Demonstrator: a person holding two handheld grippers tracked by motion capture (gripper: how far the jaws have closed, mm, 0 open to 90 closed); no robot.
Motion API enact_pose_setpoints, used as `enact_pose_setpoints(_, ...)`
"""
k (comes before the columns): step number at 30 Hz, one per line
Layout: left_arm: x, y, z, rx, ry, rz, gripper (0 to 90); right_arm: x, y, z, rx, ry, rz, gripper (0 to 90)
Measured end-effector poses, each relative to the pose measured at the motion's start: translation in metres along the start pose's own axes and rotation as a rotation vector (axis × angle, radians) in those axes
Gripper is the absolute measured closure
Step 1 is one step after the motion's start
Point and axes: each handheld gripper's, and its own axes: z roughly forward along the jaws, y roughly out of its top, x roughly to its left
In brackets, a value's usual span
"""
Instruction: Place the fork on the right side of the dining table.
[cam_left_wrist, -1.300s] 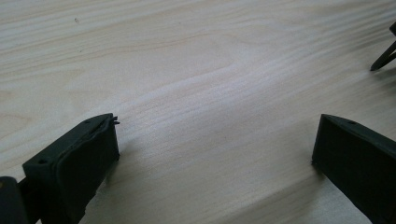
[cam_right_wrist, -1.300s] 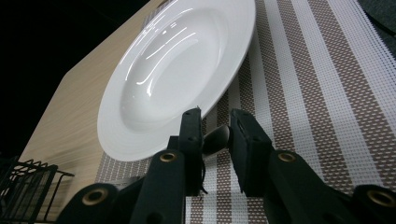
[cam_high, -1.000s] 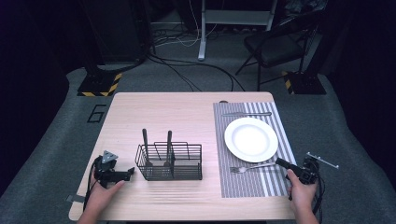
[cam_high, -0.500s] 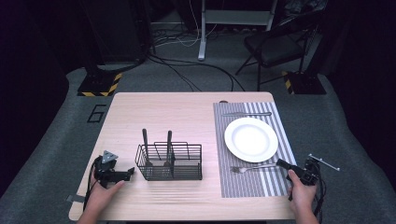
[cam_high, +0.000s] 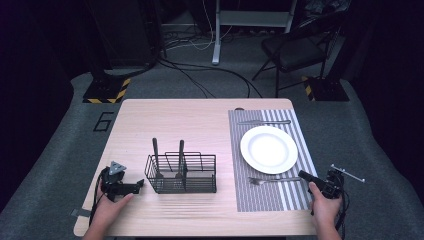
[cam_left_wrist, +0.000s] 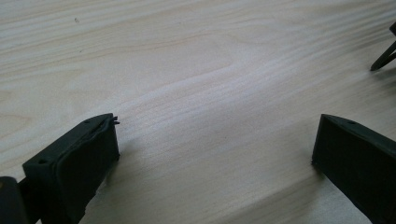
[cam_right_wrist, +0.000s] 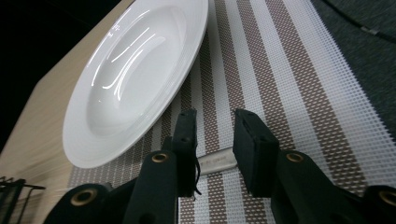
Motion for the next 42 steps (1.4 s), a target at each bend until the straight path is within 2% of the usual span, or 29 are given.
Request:
enact_pose_setpoints(2,0.000,0.000,0.000,0.000,0.000,0.000,0.1,0.003,0.001,-0.002,-0.013,-0.010,-0.045,67.5)
enact_pose_setpoints(5,0.000,0.000,0.000,0.000,0.000,0.000,0.1,0.007,0.001,-0.002,-0.017,-0.021,-0.061,66.5)
enact_pose_setpoints(7,0.000,0.000,0.000,0.000,0.000,0.000,0.1,0.012,0.002,-0.003,-0.023,-0.037,-0.109,64.0)
enact_pose_setpoints(9,0.000,0.000,0.000,0.000,0.000,0.000,0.1,0.014,0.002,-0.004,-0.025,-0.040,-0.111,63.1)
enact_pose_setpoints(13,0.000,0.000,0.000,0.000,-0.002,0.000,0.2,0.029,0.005,-0.010,-0.047,-0.053,-0.193,59.2)
enact_pose_setpoints(14,0.000,0.000,0.000,0.000,-0.002,0.000,0.1,0.029,0.005,-0.010,-0.047,-0.053,-0.193,59.2)
enact_pose_setpoints(17,0.000,0.000,0.000,0.000,0.000,0.001,0.2,0.043,0.006,-0.014,-0.054,-0.040,-0.251,57.7)
enact_pose_setpoints(23,0.000,0.000,0.000,0.000,0.000,0.000,0.2,0.061,0.007,-0.017,-0.038,0.008,-0.300,56.0)
enact_pose_setpoints(28,0.000,0.000,0.000,0.000,0.000,0.000,0.2,0.074,0.006,-0.020,-0.034,0.027,-0.339,55.4)
enact_pose_setpoints(31,0.000,0.000,0.000,0.000,0.000,0.000,0.1,0.083,0.005,-0.020,-0.032,0.037,-0.385,54.9)
enact_pose_setpoints(36,0.000,0.000,0.000,0.000,0.000,0.000,0.1,0.095,-0.002,-0.015,-0.005,0.074,-0.436,54.0)
enact_pose_setpoints(37,0.000,0.000,0.000,0.000,0.000,0.000,0.1,0.100,-0.004,-0.012,0.005,0.084,-0.466,53.9)
enact_pose_setpoints(38,0.000,0.000,0.000,0.000,-0.002,0.000,0.1,0.100,-0.004,-0.012,0.005,0.084,-0.466,53.9)
enact_pose_setpoints(42,0.000,0.000,0.000,0.000,0.000,0.000,0.1,0.107,-0.011,-0.006,0.027,0.105,-0.515,53.6)
